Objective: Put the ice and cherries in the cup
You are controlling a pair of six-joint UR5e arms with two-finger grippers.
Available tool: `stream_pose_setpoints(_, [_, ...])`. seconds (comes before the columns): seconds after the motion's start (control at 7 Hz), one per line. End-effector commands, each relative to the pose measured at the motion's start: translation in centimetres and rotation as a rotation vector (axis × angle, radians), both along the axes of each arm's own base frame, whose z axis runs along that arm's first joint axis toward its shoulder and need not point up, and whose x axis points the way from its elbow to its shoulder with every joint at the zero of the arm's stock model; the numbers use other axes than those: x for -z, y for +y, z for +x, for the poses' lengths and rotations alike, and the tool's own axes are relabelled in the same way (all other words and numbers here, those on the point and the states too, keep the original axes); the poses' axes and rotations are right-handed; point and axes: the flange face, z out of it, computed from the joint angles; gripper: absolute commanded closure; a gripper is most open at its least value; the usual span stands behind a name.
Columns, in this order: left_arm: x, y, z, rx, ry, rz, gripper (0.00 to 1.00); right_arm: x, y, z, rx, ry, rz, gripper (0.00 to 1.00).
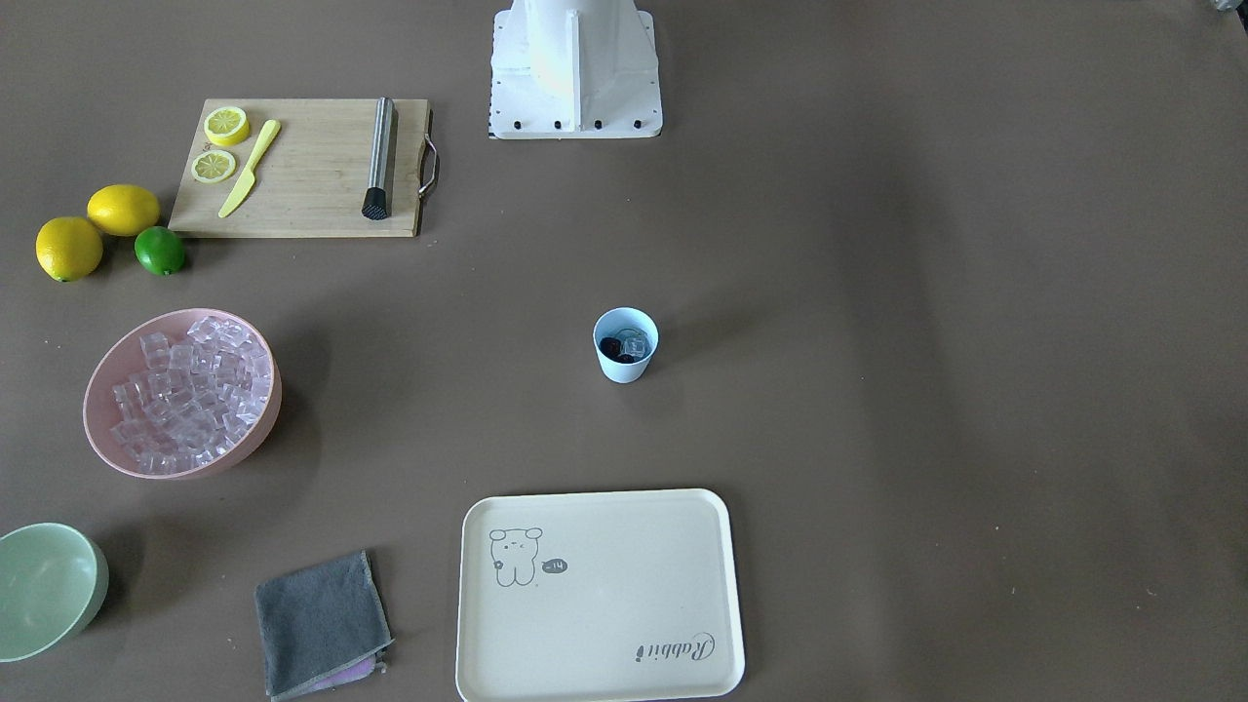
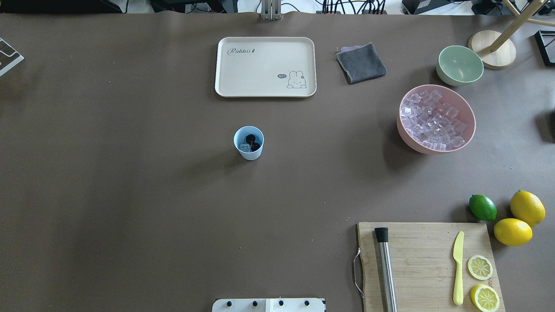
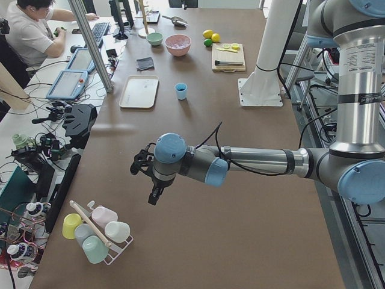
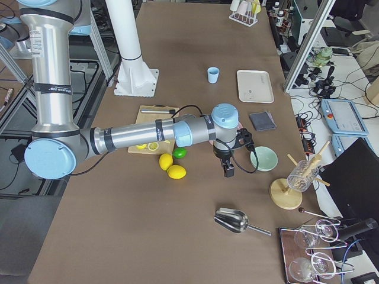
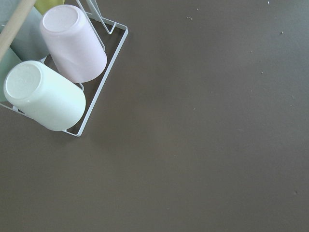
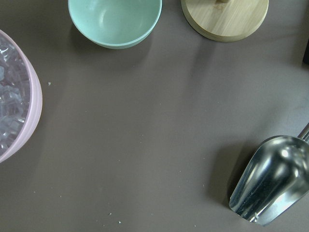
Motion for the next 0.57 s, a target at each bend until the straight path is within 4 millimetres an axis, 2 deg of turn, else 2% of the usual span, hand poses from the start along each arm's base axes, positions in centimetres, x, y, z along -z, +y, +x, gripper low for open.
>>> stream_pose_setpoints(0.0, [0.6,-1.3,1.5,-0.020,-0.033,0.013,0.02,-0.2,0.3,1.0,-0.015,-0.019,-0.005,0.01])
stream_pose_setpoints(0.14, [0.3,-1.0,1.6,-0.020,-0.036,0.008,0.02,0.1,0.0,2.1,-0.036,-0.023,-0.003,0.01])
stream_pose_setpoints(0.29, [0.0,-0.8,1.6,-0.021,-0.037,0.001,0.02,1.4,-0.5,3.8,-0.066,-0.076,0.000,0.01])
stream_pose_setpoints(0.43, [-0.4,-0.6,1.6,-0.022,-0.038,-0.005,0.02,1.1,-0.1,4.1,-0.066,-0.097,-0.009,0.01])
